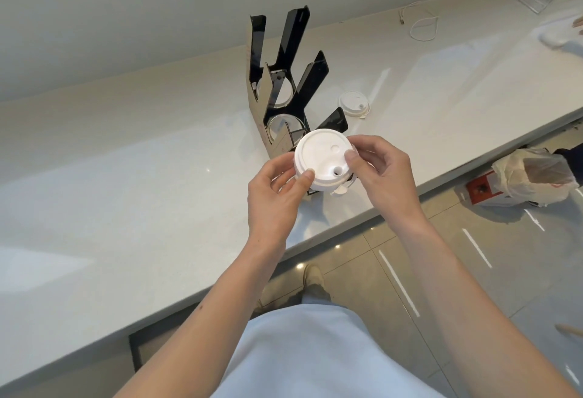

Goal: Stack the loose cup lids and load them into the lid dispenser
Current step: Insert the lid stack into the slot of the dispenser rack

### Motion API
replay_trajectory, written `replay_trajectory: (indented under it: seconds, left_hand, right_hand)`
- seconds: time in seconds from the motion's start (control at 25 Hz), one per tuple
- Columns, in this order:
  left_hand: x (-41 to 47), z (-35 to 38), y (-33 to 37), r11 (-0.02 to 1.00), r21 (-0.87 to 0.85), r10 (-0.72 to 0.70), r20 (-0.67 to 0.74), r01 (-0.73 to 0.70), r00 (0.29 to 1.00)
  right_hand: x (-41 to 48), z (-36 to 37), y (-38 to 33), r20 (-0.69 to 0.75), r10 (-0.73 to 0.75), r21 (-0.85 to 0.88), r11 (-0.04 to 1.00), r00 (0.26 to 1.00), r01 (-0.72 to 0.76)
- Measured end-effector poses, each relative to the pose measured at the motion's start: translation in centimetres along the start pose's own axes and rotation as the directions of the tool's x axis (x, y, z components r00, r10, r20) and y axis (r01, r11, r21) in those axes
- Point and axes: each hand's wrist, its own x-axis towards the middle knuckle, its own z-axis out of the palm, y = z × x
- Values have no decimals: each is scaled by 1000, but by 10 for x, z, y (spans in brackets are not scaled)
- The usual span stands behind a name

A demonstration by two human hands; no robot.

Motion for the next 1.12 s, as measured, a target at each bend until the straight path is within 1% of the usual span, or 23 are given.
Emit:
replay_trajectory:
  seconds: [0.2, 0.44, 0.64, 0.84, 0.96, 1.12]
  left_hand:
    - [17, 17, -7, 998, -7, -69, -115, 69, 991]
    - [38, 28, -23, 986, 53, -145, -230, 161, 962]
    - [53, 29, -43, 961, 82, -228, -306, 264, 924]
    - [68, 21, -61, 926, 129, -297, -335, 355, 894]
    - [77, 21, -68, 902, 160, -327, -356, 402, 875]
    - [87, 21, -77, 882, 147, -369, -375, 447, 851]
  right_hand:
    - [34, -16, 16, 145, 80, -32, 997, 986, -76]
    - [68, -18, 44, 265, 208, 21, 975, 942, -221]
    - [86, -11, 69, 322, 310, 43, 939, 895, -341]
    - [104, -1, 92, 370, 374, -31, 920, 851, -390]
    - [111, 7, 104, 364, 419, -74, 903, 832, -422]
    - [118, 15, 118, 337, 469, -119, 881, 816, -458]
